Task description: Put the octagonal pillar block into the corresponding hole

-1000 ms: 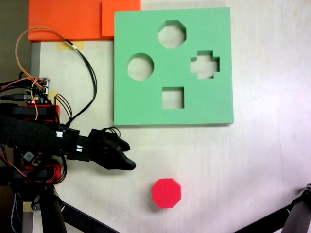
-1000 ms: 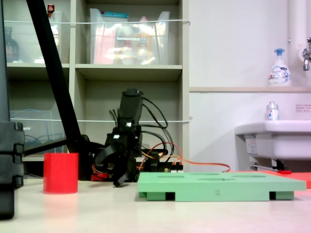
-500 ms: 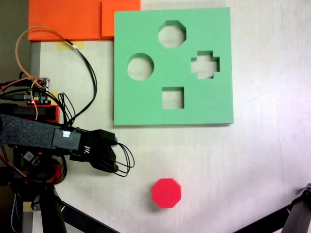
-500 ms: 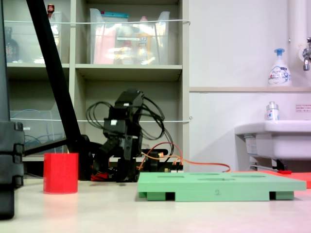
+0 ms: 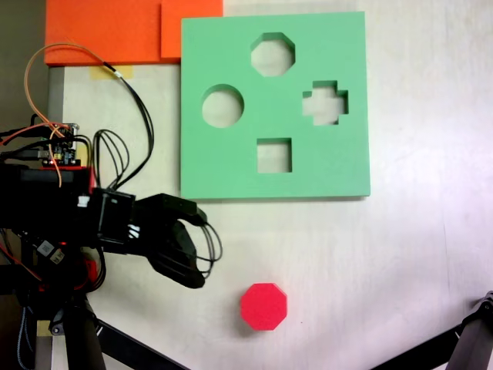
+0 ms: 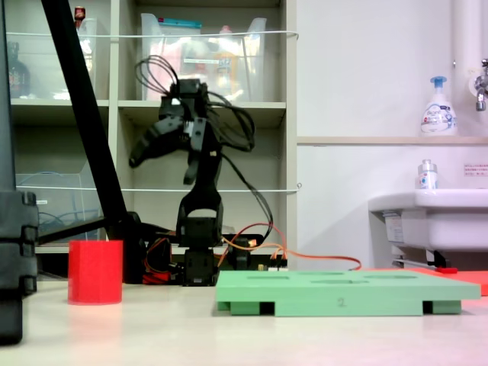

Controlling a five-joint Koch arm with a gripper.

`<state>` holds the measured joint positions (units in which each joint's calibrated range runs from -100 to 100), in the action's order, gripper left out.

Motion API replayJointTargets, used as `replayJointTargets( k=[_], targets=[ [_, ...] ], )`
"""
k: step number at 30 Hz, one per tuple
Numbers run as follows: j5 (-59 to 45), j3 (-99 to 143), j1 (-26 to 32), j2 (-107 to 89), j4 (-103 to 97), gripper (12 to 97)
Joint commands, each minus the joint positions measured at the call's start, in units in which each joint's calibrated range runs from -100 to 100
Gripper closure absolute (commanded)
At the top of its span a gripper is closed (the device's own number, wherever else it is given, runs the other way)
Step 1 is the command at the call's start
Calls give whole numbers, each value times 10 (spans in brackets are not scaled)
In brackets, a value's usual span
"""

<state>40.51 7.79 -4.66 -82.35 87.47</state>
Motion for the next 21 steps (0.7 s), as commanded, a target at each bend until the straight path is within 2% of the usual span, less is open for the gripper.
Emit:
replayJointTargets(
  k=[1,3,5,10,21],
  targets=[
    [-4,-60,-1,72,39,419],
    [-4,-121,-6,162,68,381],
    [-4,-172,-8,255,94,307],
    [-4,-217,-14,377,94,193],
    [-4,-349,-45,628,94,195]
  ],
)
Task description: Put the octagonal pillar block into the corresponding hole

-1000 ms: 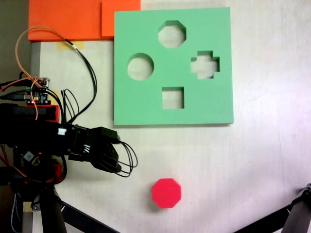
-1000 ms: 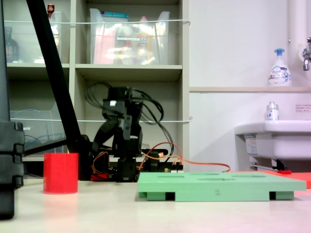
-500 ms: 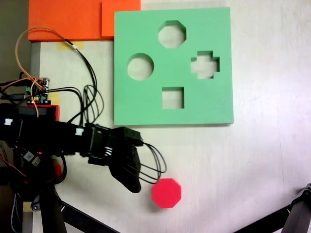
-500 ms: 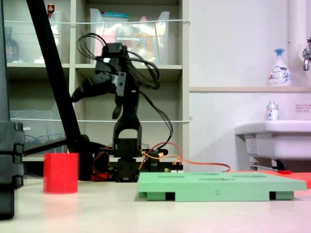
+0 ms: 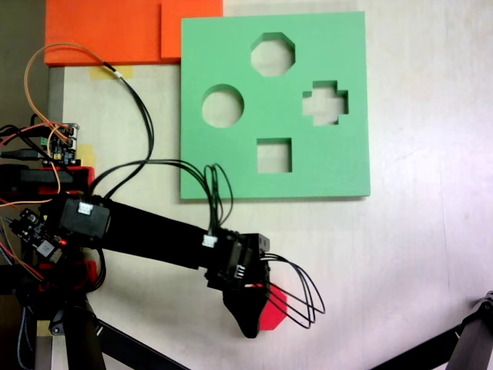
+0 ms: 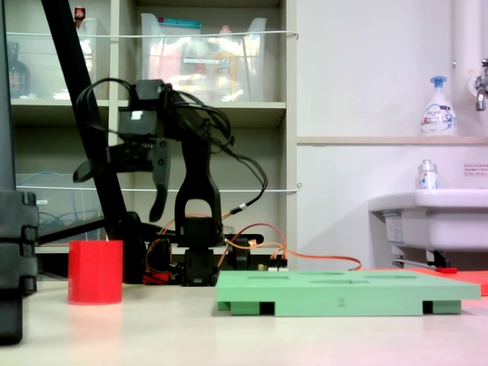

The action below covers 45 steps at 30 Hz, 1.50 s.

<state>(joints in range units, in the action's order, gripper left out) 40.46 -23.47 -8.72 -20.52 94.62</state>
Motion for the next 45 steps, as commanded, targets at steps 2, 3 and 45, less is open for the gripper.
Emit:
replayJointTargets(
  k=[2,3,45],
  targets=[
    [-3,-43,-10,47,22,195],
    [-3,-43,-11,63,22,195],
    [-36,-17,-32,272,29,672]
  ],
)
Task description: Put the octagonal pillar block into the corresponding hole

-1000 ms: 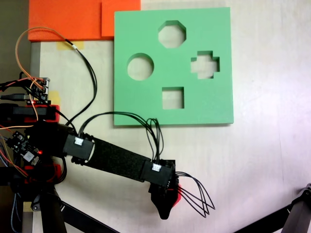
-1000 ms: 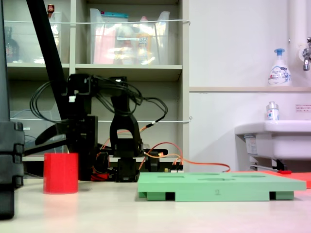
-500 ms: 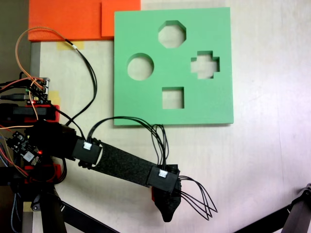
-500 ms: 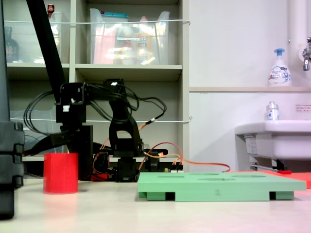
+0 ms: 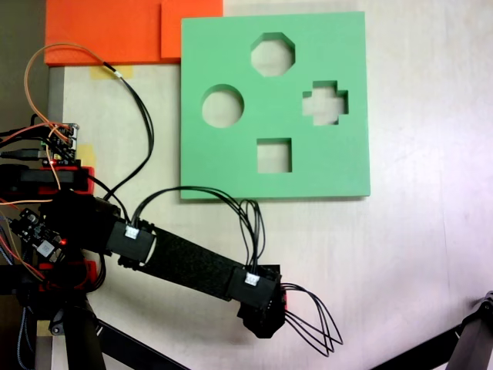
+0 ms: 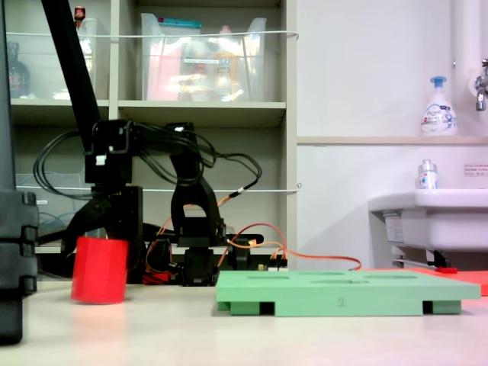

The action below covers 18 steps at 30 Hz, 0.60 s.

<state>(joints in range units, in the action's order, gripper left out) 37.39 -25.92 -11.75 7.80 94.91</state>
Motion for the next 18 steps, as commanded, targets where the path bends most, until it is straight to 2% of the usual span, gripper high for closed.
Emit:
replayJointTargets(
  k=[1,11,18],
  targets=[
    [-5,12,-1,-11,26,673],
    [-3,21,-3,-43,51,693],
    [5,16,6,-179,51,693]
  ],
)
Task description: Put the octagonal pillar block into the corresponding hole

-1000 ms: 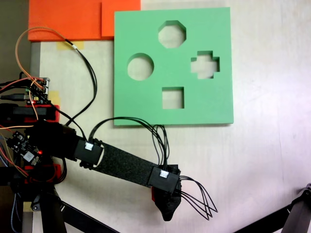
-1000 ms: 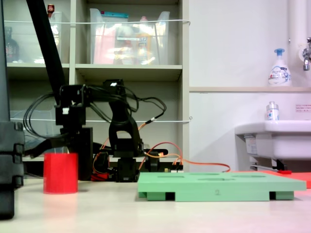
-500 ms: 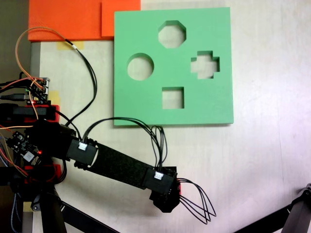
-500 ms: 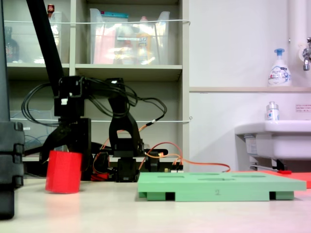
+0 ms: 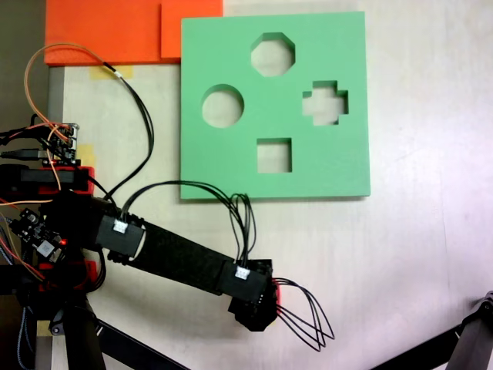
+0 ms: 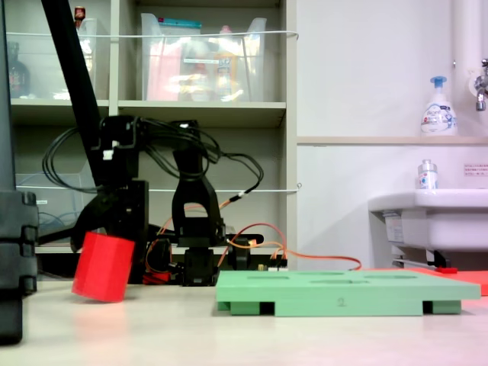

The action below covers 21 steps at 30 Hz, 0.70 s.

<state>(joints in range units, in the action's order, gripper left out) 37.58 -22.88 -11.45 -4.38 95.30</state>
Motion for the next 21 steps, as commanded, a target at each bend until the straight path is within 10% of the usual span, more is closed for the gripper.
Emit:
replayJointTargets(
  k=[1,21],
  targets=[
    [7,-15,8,-81,47,693],
    [297,-76,284,-336,47,658]
  ],
)
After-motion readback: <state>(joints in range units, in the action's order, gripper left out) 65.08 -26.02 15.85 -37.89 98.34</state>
